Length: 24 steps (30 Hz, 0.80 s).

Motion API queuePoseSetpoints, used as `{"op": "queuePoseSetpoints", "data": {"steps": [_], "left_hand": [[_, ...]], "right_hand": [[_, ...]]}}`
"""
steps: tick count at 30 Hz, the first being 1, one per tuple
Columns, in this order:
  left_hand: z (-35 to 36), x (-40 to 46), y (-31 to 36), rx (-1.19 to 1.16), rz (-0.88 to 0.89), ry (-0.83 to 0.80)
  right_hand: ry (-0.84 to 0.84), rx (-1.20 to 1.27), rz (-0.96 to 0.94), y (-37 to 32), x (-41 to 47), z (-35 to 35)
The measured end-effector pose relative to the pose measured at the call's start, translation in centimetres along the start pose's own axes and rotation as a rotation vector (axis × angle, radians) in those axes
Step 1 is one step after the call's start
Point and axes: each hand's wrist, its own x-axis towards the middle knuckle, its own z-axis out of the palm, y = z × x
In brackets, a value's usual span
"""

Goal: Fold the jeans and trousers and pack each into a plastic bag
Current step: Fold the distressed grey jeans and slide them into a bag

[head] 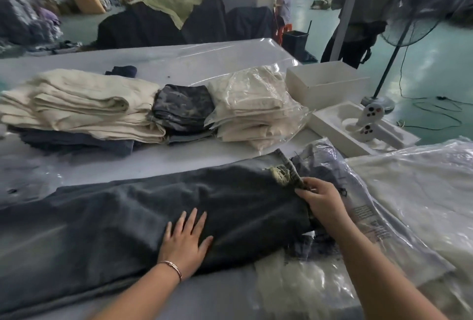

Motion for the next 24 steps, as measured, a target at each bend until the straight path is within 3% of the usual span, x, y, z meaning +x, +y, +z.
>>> {"op": "queuePoseSetpoints", "data": {"steps": [2, 6, 9, 13, 17, 24], "left_hand": [[0.1, -0.6, -1.0, 0.007, -0.026, 0.002], [-1.6, -4.2, -2.7, -0.089, 0.039, 0.18], [-0.2, -7.6, -5.0, -0.049, 0.109, 0.286], [1.2, -10.0, -8.2, -0.053, -0.009, 0.429], [0.9, -10.9, -10.1, -0.002, 0.005, 0.439], [-1.9, -10.6, -12.1, 0.03, 0.091, 0.327]], "right_hand": [[0.014, -0.016, 0.091, 0.2, 0.4, 0.1], [-0.099, 0.035, 0.338, -0.3, 1.4, -1.0], [-0.174, 0.15, 0.351, -1.5, 1.7, -1.1], [-0.245, 0.186, 0.41, -2.7, 2.4, -0.2], [-0.382, 0.324, 0.493, -4.0, 3.5, -0.4], [-0.283, 0.136, 0.509, -3.1, 3.5, -0.3]]}}
